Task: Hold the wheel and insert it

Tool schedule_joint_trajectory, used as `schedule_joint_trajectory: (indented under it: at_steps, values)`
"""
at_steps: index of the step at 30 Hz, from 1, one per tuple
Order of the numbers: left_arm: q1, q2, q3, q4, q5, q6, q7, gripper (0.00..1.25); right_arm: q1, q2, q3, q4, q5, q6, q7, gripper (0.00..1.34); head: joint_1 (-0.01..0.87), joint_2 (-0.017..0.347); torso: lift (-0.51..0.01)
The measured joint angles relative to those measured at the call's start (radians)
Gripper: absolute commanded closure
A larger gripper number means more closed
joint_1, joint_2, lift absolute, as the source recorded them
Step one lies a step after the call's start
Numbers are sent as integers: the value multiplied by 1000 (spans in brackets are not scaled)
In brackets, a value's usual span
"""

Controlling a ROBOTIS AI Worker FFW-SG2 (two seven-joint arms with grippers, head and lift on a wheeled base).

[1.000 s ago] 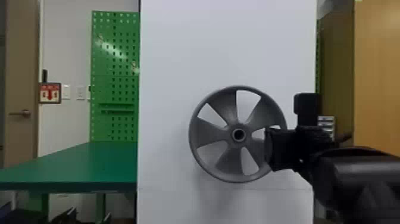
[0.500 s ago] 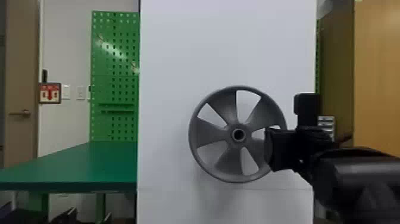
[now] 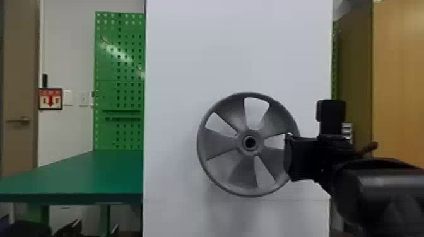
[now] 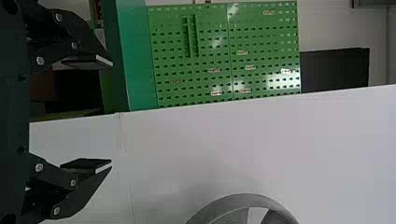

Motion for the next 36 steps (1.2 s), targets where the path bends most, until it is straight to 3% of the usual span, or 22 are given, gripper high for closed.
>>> schedule_joint_trajectory:
  at_steps: [26,36]
  values:
    - [4,0,6,-1,6,1,-1,496,14,-3,2,-3,-25,-31,1,-2,0,2,-498]
    - [6,0,12,-1,10,0,0,496,118,-5,23,-143,-56,-68,1,-2,0,2,-498]
